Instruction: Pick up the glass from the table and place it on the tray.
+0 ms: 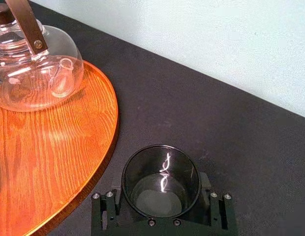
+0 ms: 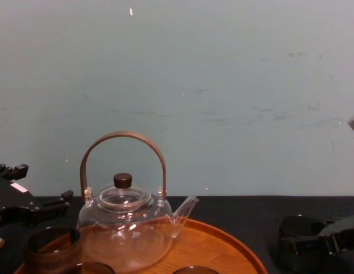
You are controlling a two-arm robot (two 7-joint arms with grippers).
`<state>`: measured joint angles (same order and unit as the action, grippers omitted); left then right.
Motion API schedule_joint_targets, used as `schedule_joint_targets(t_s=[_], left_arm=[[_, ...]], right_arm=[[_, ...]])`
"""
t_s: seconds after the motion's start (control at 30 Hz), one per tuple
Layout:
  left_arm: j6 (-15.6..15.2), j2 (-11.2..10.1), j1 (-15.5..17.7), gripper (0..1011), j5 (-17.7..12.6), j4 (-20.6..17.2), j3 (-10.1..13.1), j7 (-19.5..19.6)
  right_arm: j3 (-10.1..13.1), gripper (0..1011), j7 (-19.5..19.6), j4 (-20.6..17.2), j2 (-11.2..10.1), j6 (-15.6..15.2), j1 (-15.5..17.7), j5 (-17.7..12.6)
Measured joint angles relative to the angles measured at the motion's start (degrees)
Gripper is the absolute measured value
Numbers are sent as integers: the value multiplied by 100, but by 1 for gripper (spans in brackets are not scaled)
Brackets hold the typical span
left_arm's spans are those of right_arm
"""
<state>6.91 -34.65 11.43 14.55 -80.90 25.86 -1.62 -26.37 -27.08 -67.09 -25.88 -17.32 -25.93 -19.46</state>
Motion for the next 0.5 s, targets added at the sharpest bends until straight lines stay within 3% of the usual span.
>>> schedule_joint_targets(t_s=[0.1,0.5], left_arm=[[0,0,0,1001,0,0,0,0],[0,0,0,1001,0,0,0,0]], right_arm=[[1,902,-1,-2,-2,0,2,-6],[6,902,-5,-8,-7,0,7,-14]])
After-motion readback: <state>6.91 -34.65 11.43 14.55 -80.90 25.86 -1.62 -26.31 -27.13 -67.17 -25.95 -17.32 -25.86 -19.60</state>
